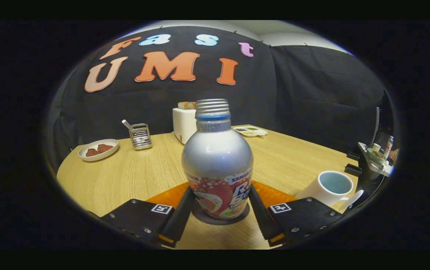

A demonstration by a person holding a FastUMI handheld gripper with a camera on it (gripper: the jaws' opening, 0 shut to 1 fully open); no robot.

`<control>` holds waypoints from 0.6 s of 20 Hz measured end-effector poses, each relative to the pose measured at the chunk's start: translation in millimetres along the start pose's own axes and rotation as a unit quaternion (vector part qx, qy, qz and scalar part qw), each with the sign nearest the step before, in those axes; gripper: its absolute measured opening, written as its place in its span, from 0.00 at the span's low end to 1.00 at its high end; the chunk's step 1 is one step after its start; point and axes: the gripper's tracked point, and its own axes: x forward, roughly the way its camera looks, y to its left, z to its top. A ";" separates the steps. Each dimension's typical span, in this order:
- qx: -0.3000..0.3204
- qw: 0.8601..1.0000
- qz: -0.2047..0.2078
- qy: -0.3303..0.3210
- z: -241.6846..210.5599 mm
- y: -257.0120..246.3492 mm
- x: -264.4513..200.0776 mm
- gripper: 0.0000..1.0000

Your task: Take the bottle from table, then pour the juice into the cup, finally place the bottle on the coaster

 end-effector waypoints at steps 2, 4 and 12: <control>0.000 1.000 0.001 0.000 -0.1 0.5 0.1 0.80; -0.001 1.000 0.000 0.001 -1.4 -1.3 -0.8 0.80; -0.017 1.000 0.017 0.004 -13.9 -2.6 -10.7 0.97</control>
